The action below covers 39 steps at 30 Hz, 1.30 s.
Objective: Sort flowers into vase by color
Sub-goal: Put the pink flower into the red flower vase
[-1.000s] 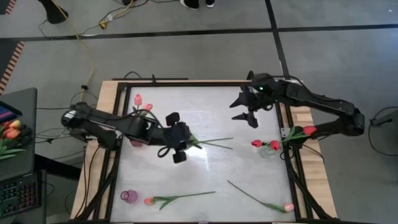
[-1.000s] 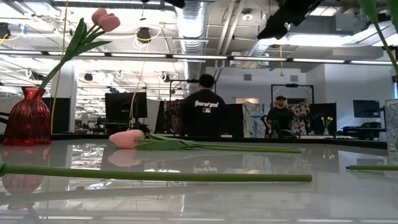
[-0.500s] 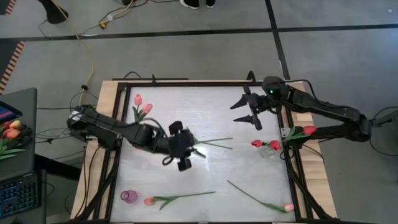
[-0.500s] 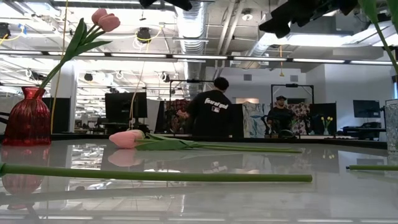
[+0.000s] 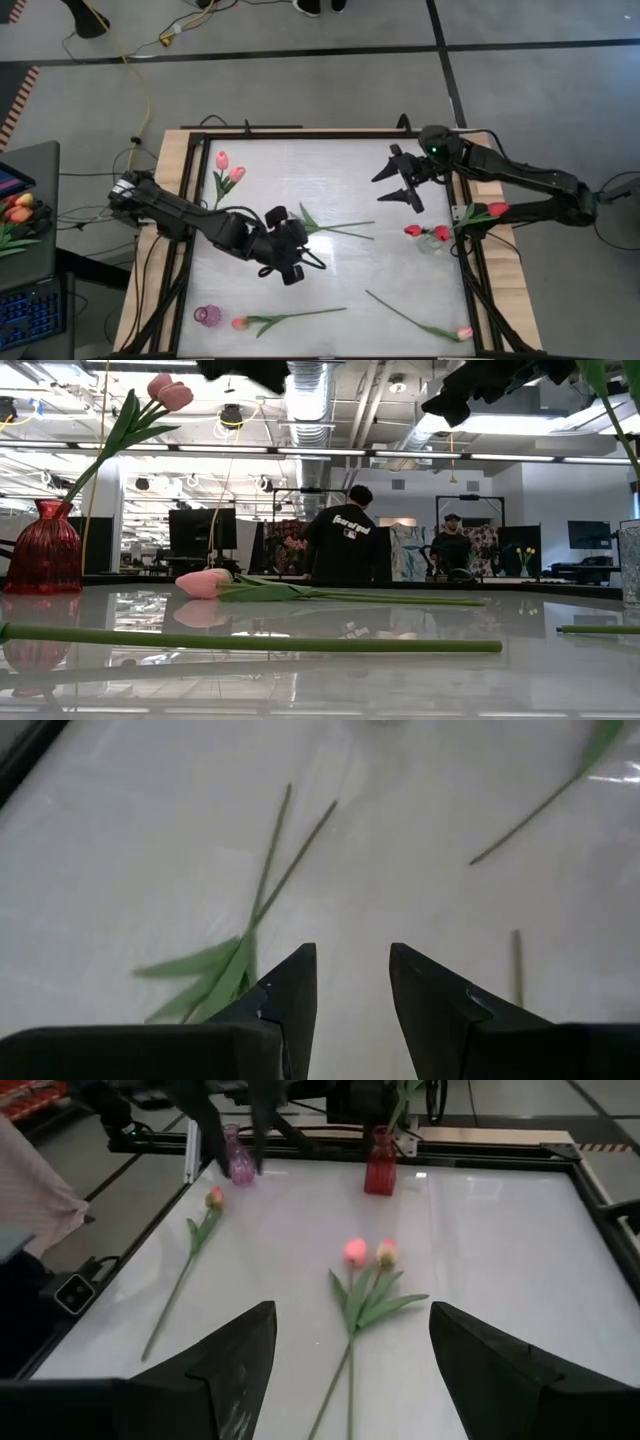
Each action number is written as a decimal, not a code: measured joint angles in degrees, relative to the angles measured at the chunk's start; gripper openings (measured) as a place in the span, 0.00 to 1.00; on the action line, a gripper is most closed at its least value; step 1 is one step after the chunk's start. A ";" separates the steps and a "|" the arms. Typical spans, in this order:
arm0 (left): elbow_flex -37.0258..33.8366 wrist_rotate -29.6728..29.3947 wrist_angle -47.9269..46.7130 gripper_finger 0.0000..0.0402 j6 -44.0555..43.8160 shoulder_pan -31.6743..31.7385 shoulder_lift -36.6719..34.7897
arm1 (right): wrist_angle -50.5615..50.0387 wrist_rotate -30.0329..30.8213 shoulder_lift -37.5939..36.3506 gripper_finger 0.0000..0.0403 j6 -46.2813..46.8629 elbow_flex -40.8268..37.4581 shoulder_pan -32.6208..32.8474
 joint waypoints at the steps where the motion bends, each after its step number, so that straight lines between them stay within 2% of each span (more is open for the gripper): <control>1: -1.33 -0.31 0.11 0.29 -0.98 0.17 -0.06 | -0.18 0.02 0.00 0.72 0.02 0.00 0.42; 8: -11.42 3.48 6.40 0.29 -3.79 4.21 -0.10 | -0.46 0.09 0.00 0.72 -0.28 0.02 3.12; 18: -19.22 8.37 11.81 0.29 -0.65 10.96 -0.05 | -3.30 1.15 0.00 0.72 -1.03 0.04 3.36; 25: -23.69 8.21 14.27 0.29 -0.05 12.13 0.08 | -3.13 2.12 0.00 0.72 -2.04 0.04 3.34; 33: -28.50 6.02 21.25 0.29 5.50 12.04 0.08 | -3.16 2.12 0.00 0.72 -2.33 0.05 3.34; 39: -30.42 7.30 23.02 0.29 6.95 12.06 0.08 | -3.16 2.12 0.00 0.72 -2.55 0.06 3.34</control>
